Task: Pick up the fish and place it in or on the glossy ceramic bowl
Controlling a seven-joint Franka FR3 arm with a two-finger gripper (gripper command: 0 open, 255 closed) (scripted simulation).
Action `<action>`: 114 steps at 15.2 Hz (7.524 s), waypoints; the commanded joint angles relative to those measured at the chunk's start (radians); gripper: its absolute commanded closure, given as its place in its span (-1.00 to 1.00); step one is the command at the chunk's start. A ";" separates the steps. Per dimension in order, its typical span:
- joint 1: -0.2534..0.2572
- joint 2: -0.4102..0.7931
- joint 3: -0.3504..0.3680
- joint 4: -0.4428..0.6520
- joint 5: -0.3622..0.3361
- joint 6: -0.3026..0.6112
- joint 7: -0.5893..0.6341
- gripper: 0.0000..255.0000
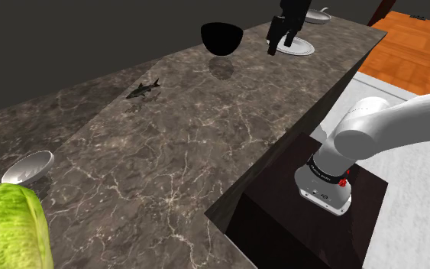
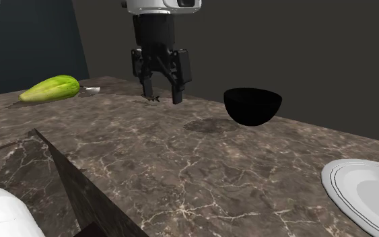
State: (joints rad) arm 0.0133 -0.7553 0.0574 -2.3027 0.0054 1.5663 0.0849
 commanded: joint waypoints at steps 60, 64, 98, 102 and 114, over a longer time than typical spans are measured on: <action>-0.057 1.074 0.557 0.612 0.092 0.557 1.909 1.00; -0.058 1.068 0.558 0.631 0.094 0.533 1.912 1.00; -0.084 1.048 0.555 1.019 0.097 0.124 1.927 1.00; -0.170 0.994 0.531 0.959 0.147 0.114 1.825 1.00; -0.364 0.953 0.433 0.931 0.213 0.032 1.552 1.00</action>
State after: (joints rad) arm -0.3391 0.1892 0.4981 -1.3868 0.2191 1.6120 1.6552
